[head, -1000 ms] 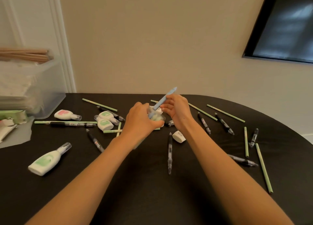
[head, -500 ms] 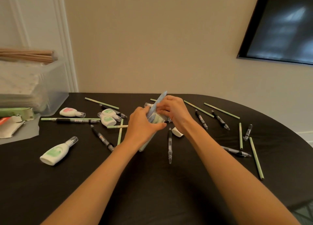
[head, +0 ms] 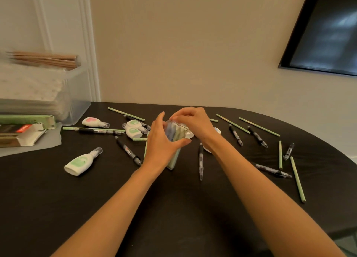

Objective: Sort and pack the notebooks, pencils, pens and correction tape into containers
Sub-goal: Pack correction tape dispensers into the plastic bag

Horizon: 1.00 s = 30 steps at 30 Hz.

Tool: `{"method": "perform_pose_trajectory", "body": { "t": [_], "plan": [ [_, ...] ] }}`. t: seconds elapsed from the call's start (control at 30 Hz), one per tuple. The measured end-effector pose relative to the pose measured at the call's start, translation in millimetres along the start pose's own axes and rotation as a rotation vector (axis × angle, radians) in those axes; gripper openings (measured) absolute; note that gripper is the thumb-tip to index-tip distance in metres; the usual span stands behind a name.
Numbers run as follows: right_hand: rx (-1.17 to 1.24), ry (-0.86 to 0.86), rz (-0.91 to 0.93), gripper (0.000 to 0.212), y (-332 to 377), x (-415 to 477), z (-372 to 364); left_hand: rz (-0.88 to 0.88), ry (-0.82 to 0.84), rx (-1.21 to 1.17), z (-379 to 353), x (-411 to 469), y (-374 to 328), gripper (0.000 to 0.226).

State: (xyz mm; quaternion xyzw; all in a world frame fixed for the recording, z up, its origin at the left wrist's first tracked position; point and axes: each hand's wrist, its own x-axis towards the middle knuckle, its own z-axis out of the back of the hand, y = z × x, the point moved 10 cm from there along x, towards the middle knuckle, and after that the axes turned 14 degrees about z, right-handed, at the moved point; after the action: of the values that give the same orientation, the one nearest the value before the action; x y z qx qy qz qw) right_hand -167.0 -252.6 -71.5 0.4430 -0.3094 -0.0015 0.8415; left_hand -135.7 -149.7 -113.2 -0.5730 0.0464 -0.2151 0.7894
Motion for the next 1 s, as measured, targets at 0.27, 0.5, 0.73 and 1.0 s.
{"method": "perform_pose_trajectory", "body": {
  "t": [0.27, 0.5, 0.73, 1.0],
  "plan": [
    [0.365, 0.053, -0.301, 0.026, -54.9, -54.0, -11.0, -0.094, -0.056, -0.086, 21.2, -11.3, -1.6, 0.089],
    [0.443, 0.052, -0.153, 0.021, -27.9, -41.5, -16.1, -0.142, -0.057, -0.099, 19.6, -16.7, -2.8, 0.078],
    [0.729, -0.073, -0.234, 0.029, -41.0, -46.2, -18.8, -0.191, -0.108, -0.088, 32.4, -11.6, -5.0, 0.033],
    [0.742, -0.029, -0.269, 0.022, -40.8, -50.4, -24.3, -0.228, -0.116, -0.012, 33.5, -9.7, -12.6, 0.019]
  ]
}}
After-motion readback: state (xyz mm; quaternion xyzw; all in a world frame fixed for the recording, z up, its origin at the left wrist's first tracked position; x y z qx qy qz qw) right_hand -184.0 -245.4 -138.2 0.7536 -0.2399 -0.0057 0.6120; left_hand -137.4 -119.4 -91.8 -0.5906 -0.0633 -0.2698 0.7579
